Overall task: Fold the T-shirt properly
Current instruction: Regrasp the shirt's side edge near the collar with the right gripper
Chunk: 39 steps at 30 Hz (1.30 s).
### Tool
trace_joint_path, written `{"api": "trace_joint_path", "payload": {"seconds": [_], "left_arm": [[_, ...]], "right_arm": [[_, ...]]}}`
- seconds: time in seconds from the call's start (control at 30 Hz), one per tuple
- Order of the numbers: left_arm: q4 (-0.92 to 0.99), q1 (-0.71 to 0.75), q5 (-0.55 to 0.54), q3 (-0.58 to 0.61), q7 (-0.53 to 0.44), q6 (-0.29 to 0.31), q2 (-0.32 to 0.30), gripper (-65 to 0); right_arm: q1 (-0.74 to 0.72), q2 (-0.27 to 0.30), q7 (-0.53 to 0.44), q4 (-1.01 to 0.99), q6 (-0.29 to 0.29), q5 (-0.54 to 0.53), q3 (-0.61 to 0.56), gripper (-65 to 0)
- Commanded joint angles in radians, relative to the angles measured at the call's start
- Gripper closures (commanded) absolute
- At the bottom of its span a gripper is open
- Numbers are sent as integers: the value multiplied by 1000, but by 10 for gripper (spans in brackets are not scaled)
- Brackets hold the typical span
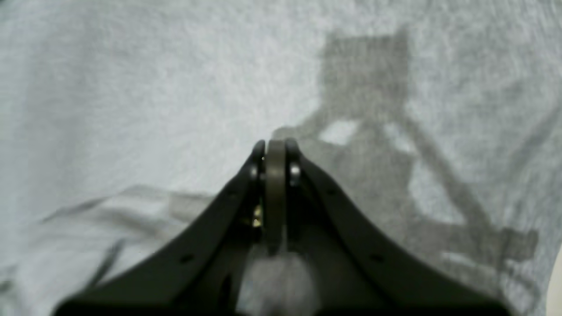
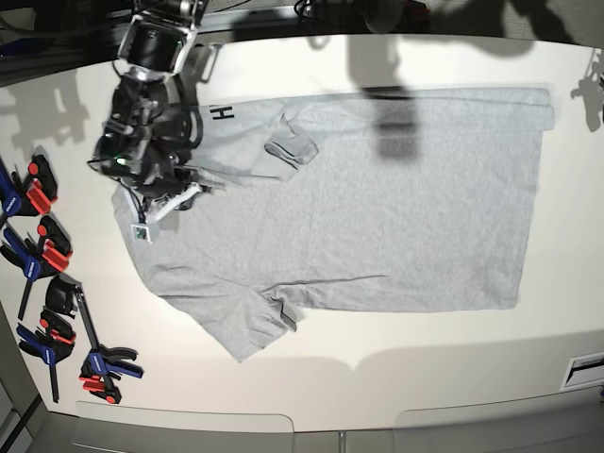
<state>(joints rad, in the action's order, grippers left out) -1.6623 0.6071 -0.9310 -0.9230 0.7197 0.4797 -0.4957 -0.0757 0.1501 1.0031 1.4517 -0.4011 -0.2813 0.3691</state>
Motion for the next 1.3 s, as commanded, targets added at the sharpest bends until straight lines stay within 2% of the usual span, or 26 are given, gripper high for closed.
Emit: {"api": "trace_joint_path", "payload": {"seconds": [0.0,0.07,0.2,0.33,0.43,0.53,0.93,1.0,1.13,1.27], "left_arm": [[-13,5,-13,-11,-9,3,-23,-262],[-13,5,-13,-11,-9,3,-23,-262],[-13,5,-13,-11,-8,3,-23,-262],[-13,5,-13,-11,-9,3,-23,-262],[-13,5,-13,-11,-9,3,-22,-262],[-13,5,-13,-11,-9,3,-20,-262],[-13,6,-13,-11,-2,3,-20,-262],[-13,6,-13,-11,-2,3,-20,-262],[-13,5,-13,-11,-2,3,-20,-262],[-13,5,-13,-11,-2,3,-20,-262]], "right_arm": [[0,8,19,79,-26,-40,8,0],[54,8,98,224,-34,-51,19,0],[225,8,82,444,-28,17,47,0],[367,8,76,471,-21,76,53,0],[395,8,-3,433,31,147,54,0],[366,8,-82,391,39,145,53,0],[45,14,-84,55,38,153,-13,0],[5,13,-100,-2,38,182,-13,0],[-42,14,-112,-68,87,238,-13,0],[-43,14,-103,-70,95,186,-9,0]]}}
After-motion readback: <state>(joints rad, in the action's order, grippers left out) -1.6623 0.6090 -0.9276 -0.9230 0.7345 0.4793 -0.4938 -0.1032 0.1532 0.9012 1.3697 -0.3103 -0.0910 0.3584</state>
